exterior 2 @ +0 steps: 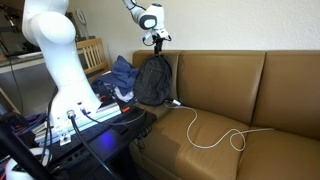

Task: Move the black bag to the right

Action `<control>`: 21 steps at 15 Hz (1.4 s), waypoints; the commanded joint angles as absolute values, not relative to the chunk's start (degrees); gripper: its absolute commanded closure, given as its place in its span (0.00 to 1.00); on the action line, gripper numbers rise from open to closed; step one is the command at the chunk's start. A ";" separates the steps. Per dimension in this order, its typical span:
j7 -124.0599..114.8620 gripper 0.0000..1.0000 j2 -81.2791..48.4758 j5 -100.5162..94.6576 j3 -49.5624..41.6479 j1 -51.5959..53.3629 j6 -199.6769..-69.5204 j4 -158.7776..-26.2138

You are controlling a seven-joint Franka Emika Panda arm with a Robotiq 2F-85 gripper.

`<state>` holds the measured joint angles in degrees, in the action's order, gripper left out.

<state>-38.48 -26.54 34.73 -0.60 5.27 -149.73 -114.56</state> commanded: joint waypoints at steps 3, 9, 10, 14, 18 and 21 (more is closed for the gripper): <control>-42.77 0.00 -30.20 25.20 -2.18 8.98 -148.86 -112.81; -54.19 0.00 -37.79 8.24 -1.84 19.22 -147.70 -104.47; -55.55 0.00 -38.82 8.82 -1.01 19.45 -147.77 -102.06; -58.95 0.00 -42.52 13.81 1.09 16.97 -149.60 -92.26; -64.73 0.00 -48.27 13.36 -1.56 15.59 -147.68 -84.66; -64.76 0.00 -53.12 15.35 0.68 12.30 -142.90 -80.87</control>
<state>-63.84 -47.39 13.83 -1.10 14.81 -148.05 -86.75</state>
